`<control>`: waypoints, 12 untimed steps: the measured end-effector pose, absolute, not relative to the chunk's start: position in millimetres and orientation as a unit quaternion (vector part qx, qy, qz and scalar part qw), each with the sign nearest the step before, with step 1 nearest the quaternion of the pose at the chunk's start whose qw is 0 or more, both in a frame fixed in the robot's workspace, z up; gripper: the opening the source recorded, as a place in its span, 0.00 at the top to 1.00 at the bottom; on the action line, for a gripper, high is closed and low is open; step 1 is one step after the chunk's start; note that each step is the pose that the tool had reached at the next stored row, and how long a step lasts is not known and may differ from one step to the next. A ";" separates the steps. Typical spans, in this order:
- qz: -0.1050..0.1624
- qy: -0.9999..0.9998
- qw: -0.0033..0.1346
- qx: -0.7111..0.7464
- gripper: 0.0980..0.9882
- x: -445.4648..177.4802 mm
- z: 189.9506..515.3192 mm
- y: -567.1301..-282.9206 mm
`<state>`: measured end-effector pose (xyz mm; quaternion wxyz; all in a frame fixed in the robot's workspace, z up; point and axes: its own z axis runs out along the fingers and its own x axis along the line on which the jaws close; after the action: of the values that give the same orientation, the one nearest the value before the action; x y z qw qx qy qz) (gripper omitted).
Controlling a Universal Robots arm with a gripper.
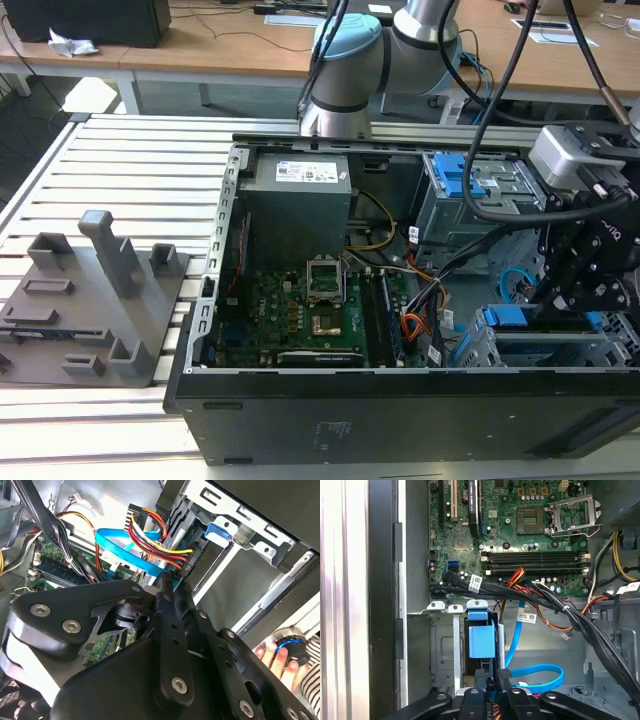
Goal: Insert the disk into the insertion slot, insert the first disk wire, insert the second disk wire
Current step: 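Insert the second disk wire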
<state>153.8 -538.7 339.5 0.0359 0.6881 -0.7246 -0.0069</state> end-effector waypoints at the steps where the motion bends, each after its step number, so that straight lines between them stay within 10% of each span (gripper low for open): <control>1: -0.007 -0.725 0.036 0.688 0.85 153.8 344.6 -538.7; 12: -0.007 -0.725 0.036 0.688 0.99 153.6 387.3 -534.0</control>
<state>153.6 -534.0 387.3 0.0359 0.6882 -0.7246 -0.0069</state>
